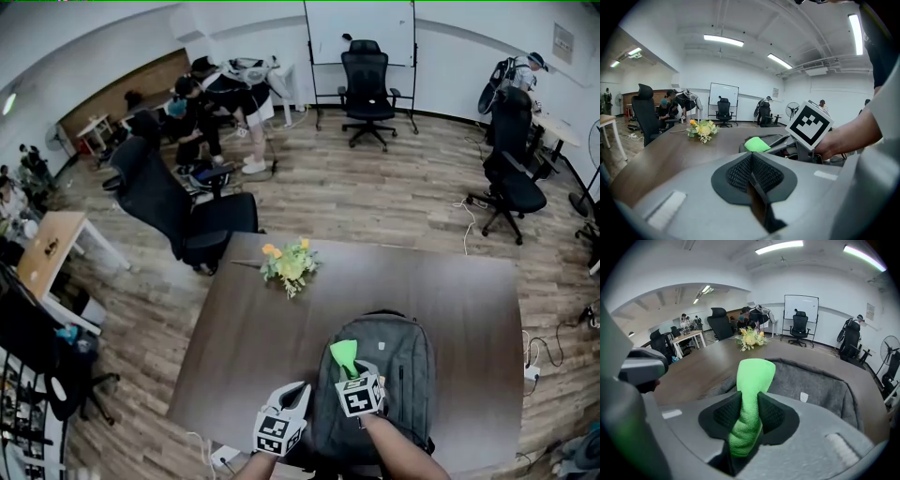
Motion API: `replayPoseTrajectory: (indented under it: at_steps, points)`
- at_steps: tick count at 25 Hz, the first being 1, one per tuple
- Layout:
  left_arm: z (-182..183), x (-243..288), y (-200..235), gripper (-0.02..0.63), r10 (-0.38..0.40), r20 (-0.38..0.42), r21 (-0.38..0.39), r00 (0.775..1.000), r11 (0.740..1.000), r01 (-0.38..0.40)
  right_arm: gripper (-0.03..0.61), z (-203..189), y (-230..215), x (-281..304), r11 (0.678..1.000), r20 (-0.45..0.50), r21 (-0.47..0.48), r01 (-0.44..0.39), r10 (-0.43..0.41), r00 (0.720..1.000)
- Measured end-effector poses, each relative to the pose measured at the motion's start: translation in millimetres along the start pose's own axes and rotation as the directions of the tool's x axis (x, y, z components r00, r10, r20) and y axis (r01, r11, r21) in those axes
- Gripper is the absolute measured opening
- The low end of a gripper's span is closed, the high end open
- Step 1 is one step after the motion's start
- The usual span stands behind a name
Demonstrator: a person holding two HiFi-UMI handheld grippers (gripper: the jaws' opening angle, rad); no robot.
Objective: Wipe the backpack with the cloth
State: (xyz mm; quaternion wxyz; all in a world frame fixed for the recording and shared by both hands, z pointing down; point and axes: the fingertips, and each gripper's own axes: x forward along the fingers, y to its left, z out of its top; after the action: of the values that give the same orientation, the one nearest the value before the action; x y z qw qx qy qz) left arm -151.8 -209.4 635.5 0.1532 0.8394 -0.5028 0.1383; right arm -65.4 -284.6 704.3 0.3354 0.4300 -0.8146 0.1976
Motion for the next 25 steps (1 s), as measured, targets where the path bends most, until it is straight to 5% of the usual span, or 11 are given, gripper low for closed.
replayPoseTrajectory:
  at_steps: [25]
  points:
    - [0.5, 0.0, -35.1, 0.02, -0.069, 0.007, 0.01, 0.998, 0.998, 0.069, 0.107, -64.0, -113.1, -94.9, 0.963, -0.046, 0.067, 0.262, -0.259, 0.965]
